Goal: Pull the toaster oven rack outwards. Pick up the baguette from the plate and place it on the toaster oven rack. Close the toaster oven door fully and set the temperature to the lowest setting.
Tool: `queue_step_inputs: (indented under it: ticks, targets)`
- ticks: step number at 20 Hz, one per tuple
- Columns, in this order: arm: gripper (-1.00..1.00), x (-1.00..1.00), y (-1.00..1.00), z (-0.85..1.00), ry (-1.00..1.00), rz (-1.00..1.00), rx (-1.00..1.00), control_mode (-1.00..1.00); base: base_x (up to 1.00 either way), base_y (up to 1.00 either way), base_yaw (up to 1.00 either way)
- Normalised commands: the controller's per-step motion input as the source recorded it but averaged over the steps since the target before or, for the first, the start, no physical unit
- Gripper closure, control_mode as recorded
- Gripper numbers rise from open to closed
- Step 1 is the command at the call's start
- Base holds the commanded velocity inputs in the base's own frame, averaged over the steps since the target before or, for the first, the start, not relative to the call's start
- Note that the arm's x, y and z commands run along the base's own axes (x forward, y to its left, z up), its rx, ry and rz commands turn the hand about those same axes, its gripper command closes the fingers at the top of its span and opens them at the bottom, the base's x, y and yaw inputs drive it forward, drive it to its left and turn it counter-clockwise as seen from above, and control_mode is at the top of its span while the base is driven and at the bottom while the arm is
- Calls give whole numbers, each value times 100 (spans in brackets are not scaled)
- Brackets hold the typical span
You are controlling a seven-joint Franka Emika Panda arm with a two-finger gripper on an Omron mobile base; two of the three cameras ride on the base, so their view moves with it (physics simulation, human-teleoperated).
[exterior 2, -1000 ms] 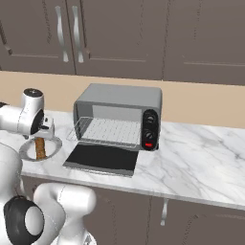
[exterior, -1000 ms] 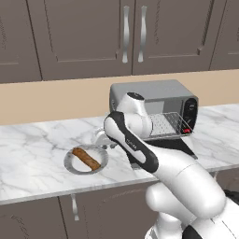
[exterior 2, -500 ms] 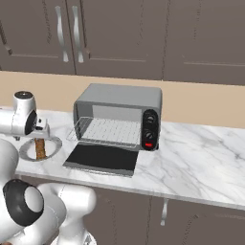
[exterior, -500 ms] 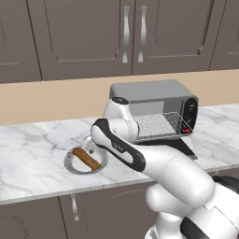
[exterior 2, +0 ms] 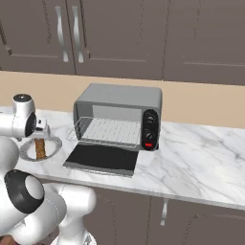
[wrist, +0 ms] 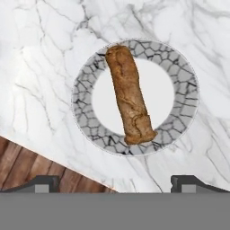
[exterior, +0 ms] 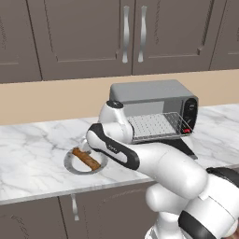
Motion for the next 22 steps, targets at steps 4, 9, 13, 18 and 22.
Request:
queue_step_inputs:
  ticks: [4, 9, 13, 18, 22]
  targets:
    - [-100, 11, 0, -19, -7, 0, -1, -100, 0, 0, 0]
    - [-100, 7, 0, -20, -5, 0, -1, -100, 0, 0, 0]
    - [-100, 12, 3, -27, -1, 0, -4, -100, 0, 0, 0]
    - [-100, 19, 7, -19, -3, 0, -2, -100, 0, 0, 0]
    - [-100, 17, 5, -12, -1, 0, -1, -100, 0, 0, 0]
